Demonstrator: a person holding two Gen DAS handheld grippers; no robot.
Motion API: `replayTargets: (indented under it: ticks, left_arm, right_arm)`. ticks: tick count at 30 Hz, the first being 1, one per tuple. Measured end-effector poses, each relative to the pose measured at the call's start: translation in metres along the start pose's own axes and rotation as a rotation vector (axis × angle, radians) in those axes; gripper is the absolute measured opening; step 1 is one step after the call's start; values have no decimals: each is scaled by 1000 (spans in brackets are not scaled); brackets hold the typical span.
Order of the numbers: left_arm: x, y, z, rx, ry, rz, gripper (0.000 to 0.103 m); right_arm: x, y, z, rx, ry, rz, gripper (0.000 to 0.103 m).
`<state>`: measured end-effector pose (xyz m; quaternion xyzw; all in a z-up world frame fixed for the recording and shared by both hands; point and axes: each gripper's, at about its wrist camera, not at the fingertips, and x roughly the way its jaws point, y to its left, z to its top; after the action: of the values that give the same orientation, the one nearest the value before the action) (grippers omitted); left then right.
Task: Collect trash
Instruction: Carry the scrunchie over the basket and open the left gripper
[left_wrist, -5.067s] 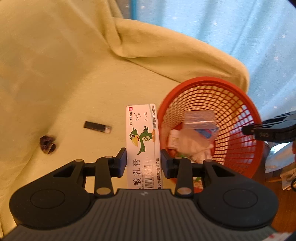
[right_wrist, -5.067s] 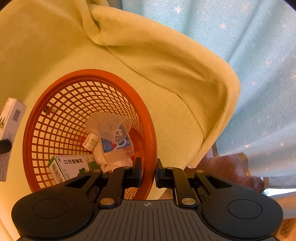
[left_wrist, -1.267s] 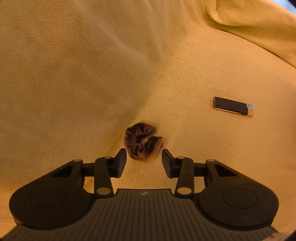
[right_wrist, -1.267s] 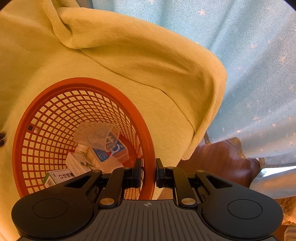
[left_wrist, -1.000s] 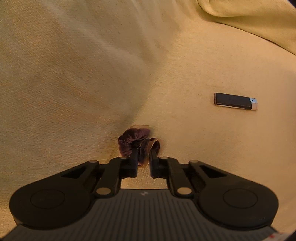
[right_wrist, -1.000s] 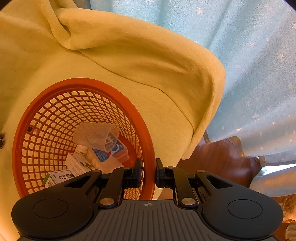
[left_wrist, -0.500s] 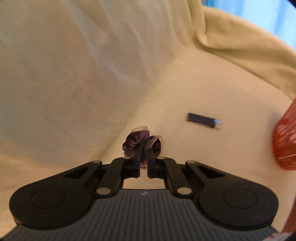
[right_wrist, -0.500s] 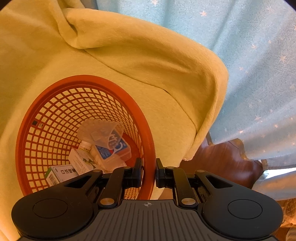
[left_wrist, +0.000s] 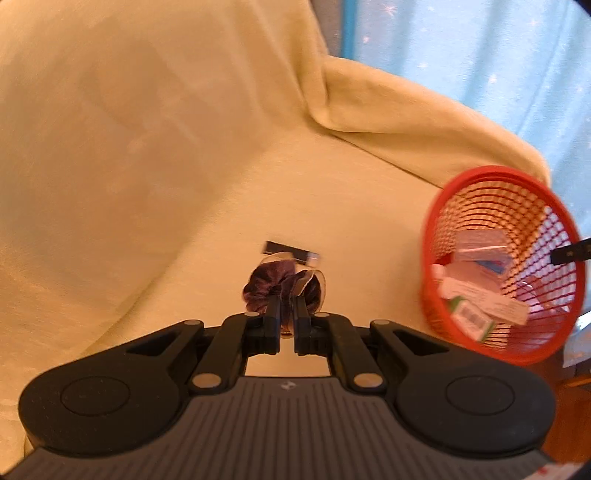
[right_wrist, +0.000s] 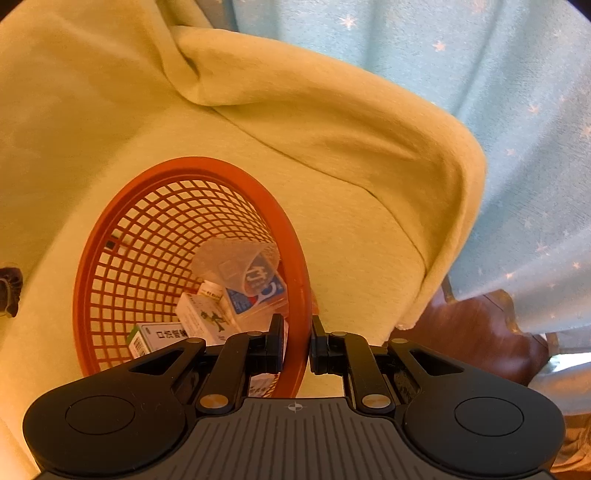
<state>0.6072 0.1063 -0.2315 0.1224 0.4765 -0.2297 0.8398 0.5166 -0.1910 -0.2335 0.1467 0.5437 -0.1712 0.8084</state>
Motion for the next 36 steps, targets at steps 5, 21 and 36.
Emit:
replayTargets:
  ticks: [5,21,36]
  left_arm:
    - [-7,-28,5,-6,35,-9,4]
    - [-10,-91,20,2,69,-105,4]
    - [-6,-121,28,48,61,-157,4]
  right_arm:
    - [1,1,-1,-23,-1,8,10]
    - [1,-3,-6,-33,-11,24,10]
    - [-1,-3,-6,-34,-19,34,10]
